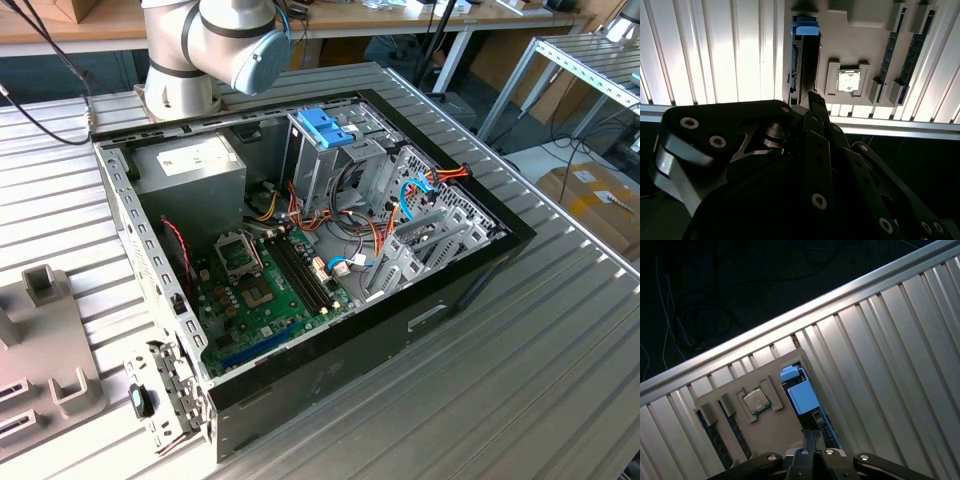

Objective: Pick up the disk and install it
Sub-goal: 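Pick up the disk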

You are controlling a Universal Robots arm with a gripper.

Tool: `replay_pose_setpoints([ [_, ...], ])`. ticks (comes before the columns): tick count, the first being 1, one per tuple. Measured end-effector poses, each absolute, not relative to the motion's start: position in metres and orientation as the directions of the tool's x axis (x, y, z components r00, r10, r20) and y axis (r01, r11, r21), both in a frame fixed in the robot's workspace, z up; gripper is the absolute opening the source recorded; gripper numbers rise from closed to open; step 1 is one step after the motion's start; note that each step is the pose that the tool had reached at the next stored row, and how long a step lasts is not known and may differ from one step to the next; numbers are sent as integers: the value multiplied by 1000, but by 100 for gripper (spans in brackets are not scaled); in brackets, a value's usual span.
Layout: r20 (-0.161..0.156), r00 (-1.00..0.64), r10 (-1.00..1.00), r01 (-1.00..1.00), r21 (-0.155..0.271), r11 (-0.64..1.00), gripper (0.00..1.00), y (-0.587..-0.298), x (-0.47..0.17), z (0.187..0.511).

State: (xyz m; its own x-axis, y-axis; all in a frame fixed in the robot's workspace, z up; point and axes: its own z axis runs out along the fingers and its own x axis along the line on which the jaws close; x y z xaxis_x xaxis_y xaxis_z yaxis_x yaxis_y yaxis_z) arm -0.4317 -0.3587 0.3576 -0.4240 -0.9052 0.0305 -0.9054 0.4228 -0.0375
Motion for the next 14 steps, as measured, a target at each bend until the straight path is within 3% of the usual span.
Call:
replay_pose_setpoints([
  [14, 31, -311, -950, -950, -38, 310, 11, -359, -432, 358],
])
